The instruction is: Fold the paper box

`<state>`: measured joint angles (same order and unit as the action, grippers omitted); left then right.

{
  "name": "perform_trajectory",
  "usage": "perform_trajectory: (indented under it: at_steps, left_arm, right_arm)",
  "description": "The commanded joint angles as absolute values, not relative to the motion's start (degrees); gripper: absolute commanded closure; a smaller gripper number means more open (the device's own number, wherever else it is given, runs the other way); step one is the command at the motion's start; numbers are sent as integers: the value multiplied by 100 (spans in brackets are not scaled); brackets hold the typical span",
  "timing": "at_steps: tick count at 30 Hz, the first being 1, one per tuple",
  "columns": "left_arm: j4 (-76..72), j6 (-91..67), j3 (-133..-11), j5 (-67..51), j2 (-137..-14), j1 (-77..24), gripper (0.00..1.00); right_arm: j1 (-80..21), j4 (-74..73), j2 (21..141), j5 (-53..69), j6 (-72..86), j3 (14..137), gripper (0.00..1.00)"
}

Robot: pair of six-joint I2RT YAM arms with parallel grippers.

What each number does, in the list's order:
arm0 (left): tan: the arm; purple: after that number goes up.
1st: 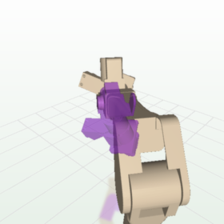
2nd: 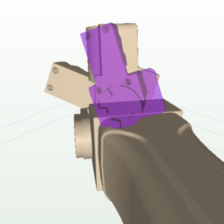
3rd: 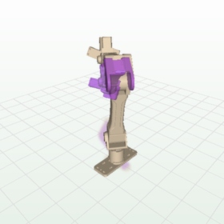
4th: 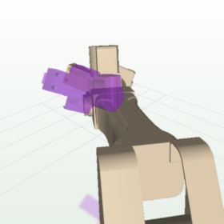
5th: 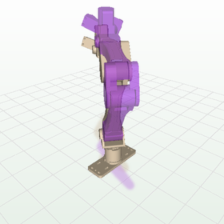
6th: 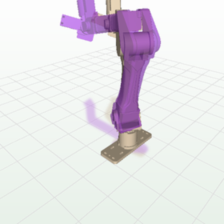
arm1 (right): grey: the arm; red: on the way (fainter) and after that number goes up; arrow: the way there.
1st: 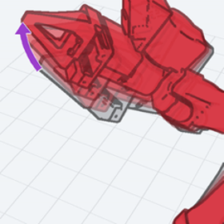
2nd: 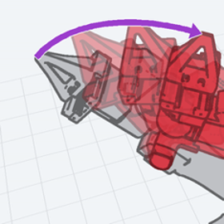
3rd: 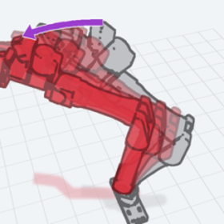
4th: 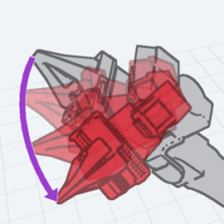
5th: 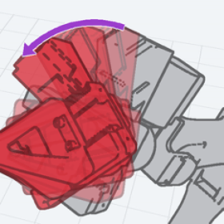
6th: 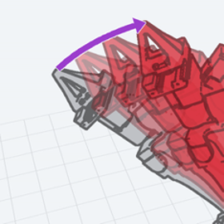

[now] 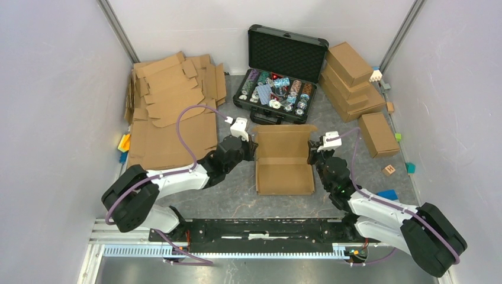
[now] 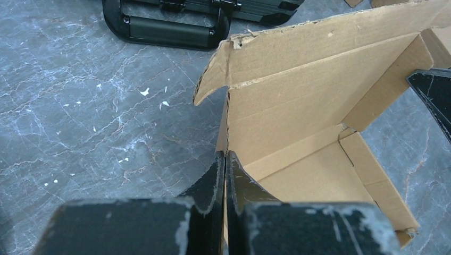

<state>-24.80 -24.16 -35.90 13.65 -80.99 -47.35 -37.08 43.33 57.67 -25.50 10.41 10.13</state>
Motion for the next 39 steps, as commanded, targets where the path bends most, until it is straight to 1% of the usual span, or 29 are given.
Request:
perform_trajectory:
  at_steps: [1,12,16,19,22,24,28,30,33,34,36,37,38,39]
  left_arm:
    - [-2827,-2666,-3486,1358,-7880,-4947,98]
    - [-2644,-3479,-3462,1367,-7831,-5145,97]
    - [-2578,-3543,-3510,1447,-7879,-5193,95]
    - [-2276,-3515,-3611,1583,-7917,-5186,90]
    - [-1922,-3498,-3776,1638,-7976,-5184,79]
    - [-1678,-3553,-3914,1687,-7999,-5170,75]
    - [-1393,-3670,-4092,1554,-8074,-5142,70]
    - [-1230,-3729,-4166,1496,-8098,-5128,66]
    - [-903,-3786,-4260,1533,-8114,-5092,56]
    - [-823,-3805,-4277,1539,-8125,-5060,55]
    - [-763,-3830,-4257,1480,-8143,-4970,54]
    - [-815,-3843,-4218,1424,-8169,-4930,56]
    - [-870,-3834,-4196,1368,-8167,-4896,61]
    - [-926,-3797,-4151,1355,-8143,-4889,66]
  right_arm:
    - [-3931,4609,5622,-2453,1056,972,100]
    - [-4191,4416,5343,-2663,1243,821,100]
    - [-4229,4238,5264,-2667,1299,863,100]
    - [-4227,3946,5206,-2811,1368,945,98]
    - [-4228,3688,5158,-2919,1387,1041,97]
    - [-4223,3672,5101,-2926,1383,1032,97]
    - [-4225,3695,5013,-2935,1351,975,97]
    - [-4221,3726,4976,-2928,1323,950,96]
    - [-4225,3747,4942,-2916,1313,940,96]
    - [-4227,3735,4932,-2903,1304,945,96]
    - [-4227,3700,4896,-2890,1305,966,95]
    - [-4227,3677,4886,-2877,1301,966,95]
    - [-4227,3651,4869,-2855,1291,965,94]
    - [-4225,3603,4845,-2851,1276,962,89]
